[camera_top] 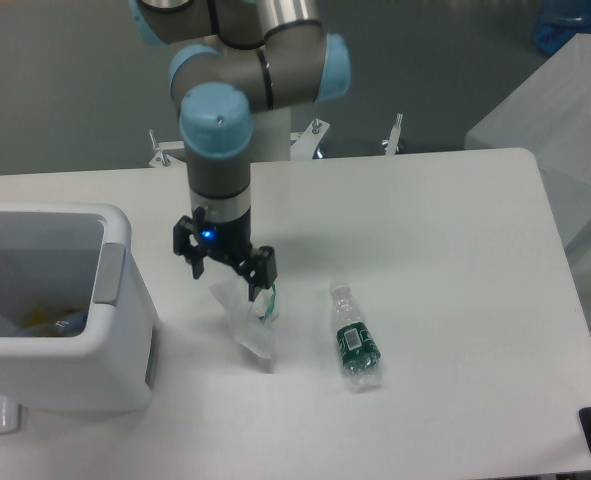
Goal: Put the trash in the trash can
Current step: 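Close the gripper on the plastic bag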
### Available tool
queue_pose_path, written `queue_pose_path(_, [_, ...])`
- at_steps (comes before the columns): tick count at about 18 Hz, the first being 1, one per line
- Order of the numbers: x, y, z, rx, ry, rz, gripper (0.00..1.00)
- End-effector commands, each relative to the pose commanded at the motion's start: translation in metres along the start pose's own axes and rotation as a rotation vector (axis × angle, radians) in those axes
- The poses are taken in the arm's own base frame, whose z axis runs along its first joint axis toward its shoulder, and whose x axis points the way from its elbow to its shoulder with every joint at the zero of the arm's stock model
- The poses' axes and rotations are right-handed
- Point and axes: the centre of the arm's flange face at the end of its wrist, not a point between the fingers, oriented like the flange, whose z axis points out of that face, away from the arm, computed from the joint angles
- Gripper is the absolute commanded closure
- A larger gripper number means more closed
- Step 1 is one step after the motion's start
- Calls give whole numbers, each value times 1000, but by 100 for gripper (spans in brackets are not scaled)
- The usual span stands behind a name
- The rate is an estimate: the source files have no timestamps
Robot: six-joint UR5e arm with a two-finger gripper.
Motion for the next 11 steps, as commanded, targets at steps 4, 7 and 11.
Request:
queue_pose_path(4, [9, 9, 17, -45, 10, 10, 0])
queue_pose_path(7, [15, 9, 21, -56, 10, 19, 0])
queue_pose_path(11, [14, 9, 43, -128, -23, 29, 0])
